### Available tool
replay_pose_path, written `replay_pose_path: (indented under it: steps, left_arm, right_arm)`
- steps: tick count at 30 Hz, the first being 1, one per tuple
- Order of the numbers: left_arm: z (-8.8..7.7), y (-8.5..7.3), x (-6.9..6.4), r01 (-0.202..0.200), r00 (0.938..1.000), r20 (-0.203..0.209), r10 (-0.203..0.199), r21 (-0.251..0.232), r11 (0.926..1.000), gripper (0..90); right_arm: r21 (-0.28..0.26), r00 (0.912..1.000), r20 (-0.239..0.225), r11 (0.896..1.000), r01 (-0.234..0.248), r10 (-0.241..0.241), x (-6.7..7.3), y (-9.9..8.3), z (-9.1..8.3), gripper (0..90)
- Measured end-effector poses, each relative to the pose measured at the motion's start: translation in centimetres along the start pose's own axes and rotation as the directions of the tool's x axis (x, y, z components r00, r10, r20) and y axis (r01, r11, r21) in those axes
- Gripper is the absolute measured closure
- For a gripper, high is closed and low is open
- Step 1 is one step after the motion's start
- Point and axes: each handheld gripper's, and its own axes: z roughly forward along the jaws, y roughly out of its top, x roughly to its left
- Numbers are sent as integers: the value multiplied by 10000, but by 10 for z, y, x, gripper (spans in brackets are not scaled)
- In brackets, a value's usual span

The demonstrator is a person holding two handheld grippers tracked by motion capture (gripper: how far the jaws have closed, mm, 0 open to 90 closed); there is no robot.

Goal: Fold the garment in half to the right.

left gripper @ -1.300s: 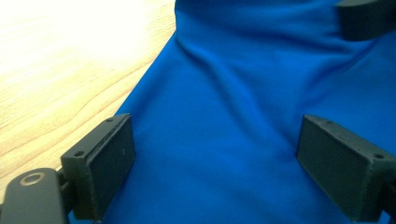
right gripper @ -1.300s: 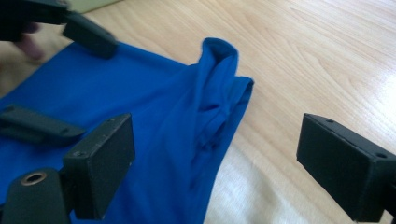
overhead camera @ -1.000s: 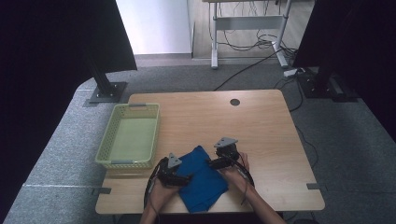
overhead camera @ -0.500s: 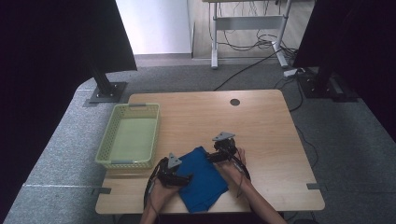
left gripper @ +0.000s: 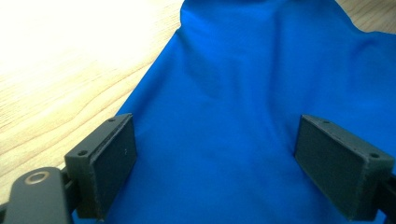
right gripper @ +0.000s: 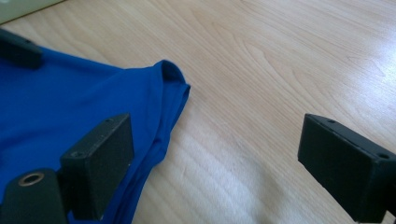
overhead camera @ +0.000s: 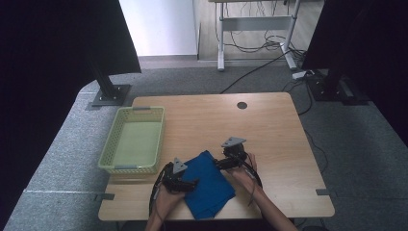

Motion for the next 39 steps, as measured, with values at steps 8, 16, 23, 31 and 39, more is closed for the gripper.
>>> replay_pose_path:
  steps: [8,16,23,31,39]
  left_arm:
    - [0,0,0,-2,10000,3,2,13,10000,127]
    - [0,0,0,49,10000,-29,-48,18,10000,125]
    - [0,0,-1,112,9999,-89,-111,22,9999,122]
    - [0,0,-2,136,9998,-121,-136,37,9999,120]
    - [0,0,-2,159,9998,-140,-158,38,9999,119]
  right_arm:
    - [7,9990,-374,9997,245,-244,1,-6,-19,102]
    - [64,9971,-474,9981,607,-604,3,-12,-35,102]
    - [103,9957,-532,9970,766,-760,3,-18,-50,102]
    - [177,9946,-512,9957,912,-902,1,-28,-64,104]
    - [90,9964,-352,9969,776,-773,-5,-42,-82,105]
